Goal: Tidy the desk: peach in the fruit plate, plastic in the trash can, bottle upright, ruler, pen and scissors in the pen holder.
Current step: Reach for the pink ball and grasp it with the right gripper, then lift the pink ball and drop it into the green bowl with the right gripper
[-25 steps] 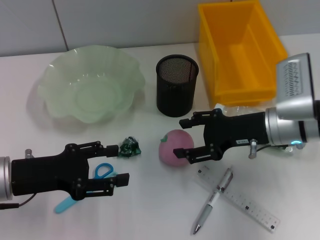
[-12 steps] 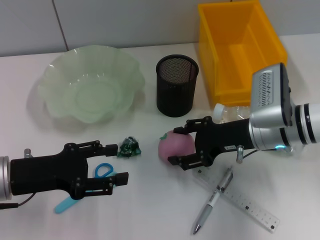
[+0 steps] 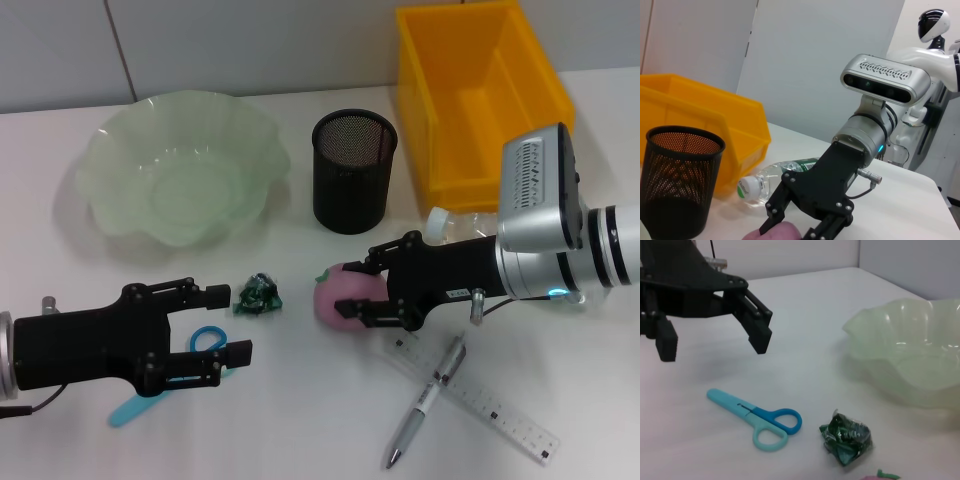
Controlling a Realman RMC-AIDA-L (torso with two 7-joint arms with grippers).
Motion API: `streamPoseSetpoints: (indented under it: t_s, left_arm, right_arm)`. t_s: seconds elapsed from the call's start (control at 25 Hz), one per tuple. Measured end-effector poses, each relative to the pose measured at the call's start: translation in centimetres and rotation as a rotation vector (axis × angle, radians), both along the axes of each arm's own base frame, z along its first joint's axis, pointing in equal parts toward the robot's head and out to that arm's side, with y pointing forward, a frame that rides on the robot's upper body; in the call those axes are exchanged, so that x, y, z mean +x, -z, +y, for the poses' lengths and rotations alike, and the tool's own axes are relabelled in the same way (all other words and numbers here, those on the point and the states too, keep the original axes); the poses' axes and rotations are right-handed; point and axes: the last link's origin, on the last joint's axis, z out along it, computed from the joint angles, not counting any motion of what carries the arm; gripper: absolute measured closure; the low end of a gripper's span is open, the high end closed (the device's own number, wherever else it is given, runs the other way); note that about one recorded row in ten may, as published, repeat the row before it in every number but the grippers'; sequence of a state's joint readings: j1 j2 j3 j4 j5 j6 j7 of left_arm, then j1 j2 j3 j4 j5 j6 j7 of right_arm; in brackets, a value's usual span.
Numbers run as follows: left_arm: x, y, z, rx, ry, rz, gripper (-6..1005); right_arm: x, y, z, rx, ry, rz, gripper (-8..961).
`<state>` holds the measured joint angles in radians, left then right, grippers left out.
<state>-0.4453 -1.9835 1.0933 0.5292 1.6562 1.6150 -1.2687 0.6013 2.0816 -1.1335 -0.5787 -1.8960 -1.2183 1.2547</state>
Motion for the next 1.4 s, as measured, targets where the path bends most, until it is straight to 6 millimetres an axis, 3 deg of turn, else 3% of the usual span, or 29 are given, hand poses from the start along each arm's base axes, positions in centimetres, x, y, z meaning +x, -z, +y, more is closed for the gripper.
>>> streamPoseSetpoints:
  t_s: [0.08,0.28,0.6,0.84,1.0,1.4]
  left_arm:
    - [-0.1,0.0,-0.1,-0.002,-0.001,-0.002,223]
    - [-0.1,-0.1,-0.3,-0.006,-0.001,-0.006,223]
    - [-0.1,-0.1,-0.5,-0.01,-0.001,-0.015,224]
    - [-0.1,-0.1,-0.5,-0.01,0.003,-0.013,224]
    - [-0.1,0.0,-0.6,-0.009,0.007,-0.014,224]
    - [0.2,0.2,-0.4,-0.01,0.017,-0.016,225]
  right_arm:
    - [-0.1,-0.1,0.0,0.0,0.003,0.004,353]
    - [0.0,-0.2,0.0,0.0,0.012,0.007,582]
    - [-0.7,-1.4,0.0,0.016,0.04,0.124,658]
    - [-2.2,-3.6,-0.3,0.043,0.012,0.284,700]
    - [-3.5,-3.9,0.0,0.054,-0.027,0.348,717]
    - [-8.4,-2.4,4.4,0.169,-0.011,0.494,793]
